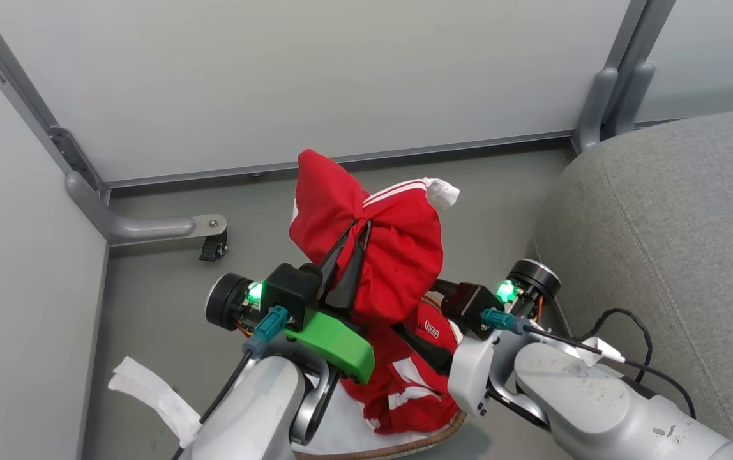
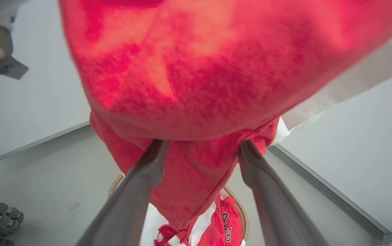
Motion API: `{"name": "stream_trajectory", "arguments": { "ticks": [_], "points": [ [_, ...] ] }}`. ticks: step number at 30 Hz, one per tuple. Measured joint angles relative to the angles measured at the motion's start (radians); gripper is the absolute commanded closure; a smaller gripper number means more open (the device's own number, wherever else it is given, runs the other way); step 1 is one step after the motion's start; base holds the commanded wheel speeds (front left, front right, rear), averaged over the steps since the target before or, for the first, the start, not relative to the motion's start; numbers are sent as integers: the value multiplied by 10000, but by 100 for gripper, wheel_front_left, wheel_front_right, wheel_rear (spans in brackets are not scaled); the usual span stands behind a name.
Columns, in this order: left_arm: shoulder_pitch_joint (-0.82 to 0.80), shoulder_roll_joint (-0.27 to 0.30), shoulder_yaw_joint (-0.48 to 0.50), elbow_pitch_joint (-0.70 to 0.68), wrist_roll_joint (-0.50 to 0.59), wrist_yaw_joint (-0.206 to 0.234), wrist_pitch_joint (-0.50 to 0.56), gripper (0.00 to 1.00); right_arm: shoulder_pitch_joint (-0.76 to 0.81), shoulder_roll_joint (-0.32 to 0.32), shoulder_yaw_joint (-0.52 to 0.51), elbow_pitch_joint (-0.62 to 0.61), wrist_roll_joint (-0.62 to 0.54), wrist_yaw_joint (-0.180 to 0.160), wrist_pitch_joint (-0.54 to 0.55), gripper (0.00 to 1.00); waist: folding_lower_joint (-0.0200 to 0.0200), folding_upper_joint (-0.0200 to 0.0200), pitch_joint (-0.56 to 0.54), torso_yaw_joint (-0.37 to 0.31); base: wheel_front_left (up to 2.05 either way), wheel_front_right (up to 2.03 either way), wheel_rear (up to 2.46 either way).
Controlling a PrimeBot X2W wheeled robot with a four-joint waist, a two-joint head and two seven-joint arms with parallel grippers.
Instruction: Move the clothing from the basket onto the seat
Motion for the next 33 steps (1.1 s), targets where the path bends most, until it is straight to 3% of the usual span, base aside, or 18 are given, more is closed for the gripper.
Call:
{"name": "stream_trajectory", "arguments": {
  "ticks": [2, 3, 4, 5, 8, 12, 13, 14, 16, 17, 33],
  "points": [
    [-33, 0, -48, -2, -63, 25, 0, 100, 0, 52, 27, 2, 63, 0, 0, 36, 0, 0, 32, 36, 0, 0, 0],
    [-39, 0, -69, -4, -65, 33, 0, 100, 1, 81, 15, 4, 73, 0, 0, 42, 0, 0, 45, 45, 0, 0, 0],
    [-47, 0, -104, -12, -75, 56, 0, 100, 1, 111, -10, 8, 79, 0, 0, 43, 0, 0, 61, 53, 0, 0, 0],
    [-59, 0, -138, -19, -107, 58, 0, 100, 0, 138, -38, 13, 77, 0, 0, 36, 0, 0, 76, 59, 0, 0, 0],
    [-121, 0, -247, -67, -148, 58, 0, 100, -1, 190, -226, 46, 65, 0, 0, 31, 0, 0, 132, 70, 0, 0, 0],
    [-230, 0, -382, -150, -192, 61, 0, 100, -4, 291, -491, 96, -69, 0, 0, 40, 0, 0, 214, 126, 0, 0, 0],
    [-240, 0, -428, -169, -207, 61, 0, 100, -4, 341, -527, 102, -109, 0, 0, 51, 0, 0, 230, 147, 0, 0, 0],
    [-241, 0, -458, -180, -222, 61, 0, 100, -4, 376, -552, 104, -140, 0, 0, 56, 0, 0, 242, 166, 0, 0, 0],
    [-245, 0, -550, -196, -270, 63, 0, 100, -4, 441, -652, 123, -140, 0, 0, 78, 0, 0, 264, 217, 0, 0, 0],
    [-248, 0, -591, -201, -295, 61, 0, 100, -3, 464, -677, 150, -140, 0, 0, 100, 0, 0, 272, 240, 0, 0, 0],
    [-253, 0, -681, -98, -403, 146, -2, 100, 257, 558, -1037, 35, -182, 0, 0, 100, 0, 0, 122, 337, 0, 0, 0]
  ]
}}
